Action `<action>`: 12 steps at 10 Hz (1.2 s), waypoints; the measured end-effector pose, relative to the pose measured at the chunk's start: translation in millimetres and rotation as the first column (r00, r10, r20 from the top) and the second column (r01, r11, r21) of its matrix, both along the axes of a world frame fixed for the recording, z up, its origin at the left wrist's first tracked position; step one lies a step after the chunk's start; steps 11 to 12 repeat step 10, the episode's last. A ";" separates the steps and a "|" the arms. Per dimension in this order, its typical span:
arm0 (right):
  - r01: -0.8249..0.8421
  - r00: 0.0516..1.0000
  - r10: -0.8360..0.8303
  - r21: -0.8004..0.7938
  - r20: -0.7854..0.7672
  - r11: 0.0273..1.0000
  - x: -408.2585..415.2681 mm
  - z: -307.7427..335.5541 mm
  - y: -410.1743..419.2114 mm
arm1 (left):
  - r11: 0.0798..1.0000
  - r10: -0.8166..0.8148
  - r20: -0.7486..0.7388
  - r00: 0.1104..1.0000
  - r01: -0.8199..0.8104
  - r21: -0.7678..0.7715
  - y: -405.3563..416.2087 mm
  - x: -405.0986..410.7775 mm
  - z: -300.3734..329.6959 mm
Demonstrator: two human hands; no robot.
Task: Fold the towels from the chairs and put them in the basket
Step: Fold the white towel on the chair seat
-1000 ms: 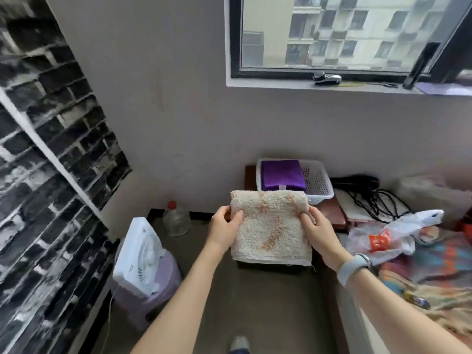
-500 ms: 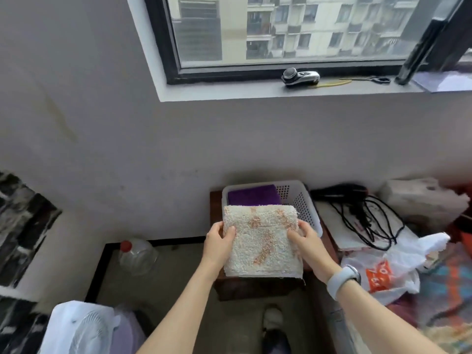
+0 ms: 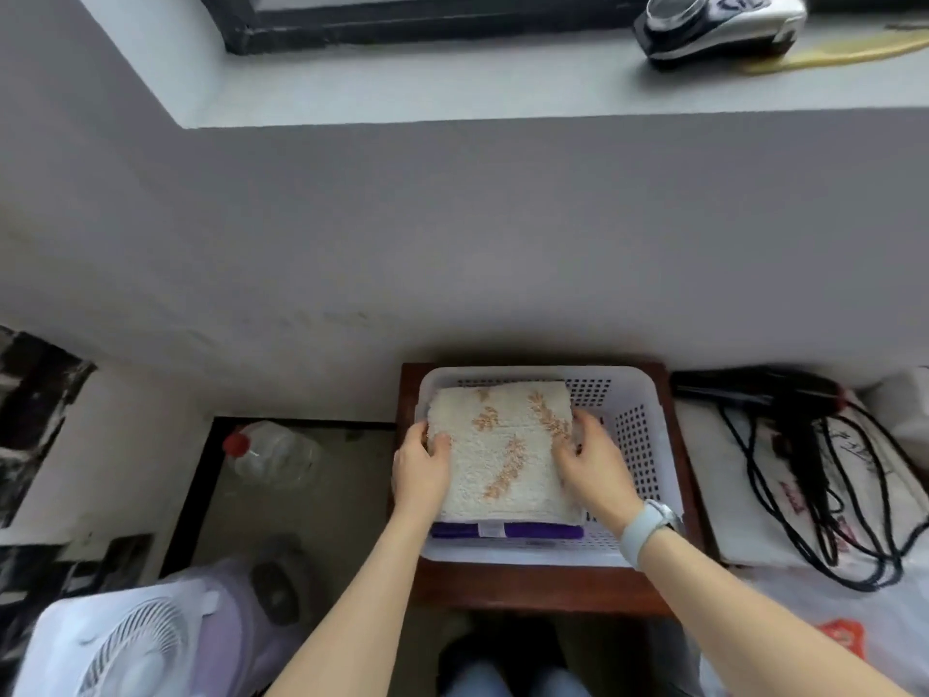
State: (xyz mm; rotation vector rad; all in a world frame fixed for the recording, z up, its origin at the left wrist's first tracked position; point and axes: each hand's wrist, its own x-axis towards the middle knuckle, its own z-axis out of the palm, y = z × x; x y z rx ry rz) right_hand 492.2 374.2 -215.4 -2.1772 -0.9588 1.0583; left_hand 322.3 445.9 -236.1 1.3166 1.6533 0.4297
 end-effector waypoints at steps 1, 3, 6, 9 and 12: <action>-0.146 0.859 0.116 0.023 0.499 0.989 -4.6 -3.0 -2.6 | 0.975 0.044 -0.284 0.958 0.021 0.221 -7.3 9.4 -6.4; -0.577 0.589 0.427 -0.014 0.686 0.817 -15.2 -39.2 8.6 | 0.708 -0.376 -0.590 0.714 0.632 0.315 -16.2 17.6 -28.9; -0.553 0.668 0.479 -0.052 0.570 0.832 -5.7 -94.7 14.5 | 0.667 -0.403 -0.714 0.572 0.718 0.199 -4.9 25.4 -71.6; -0.607 0.563 0.666 -0.303 0.489 0.735 -0.9 -33.4 12.8 | 0.607 -0.614 -0.645 0.454 0.794 -0.020 6.6 9.4 -18.3; -0.589 0.647 0.659 -0.298 0.384 0.751 -0.7 9.0 32.9 | 0.619 -0.631 -0.580 0.516 0.785 0.024 25.0 13.7 25.2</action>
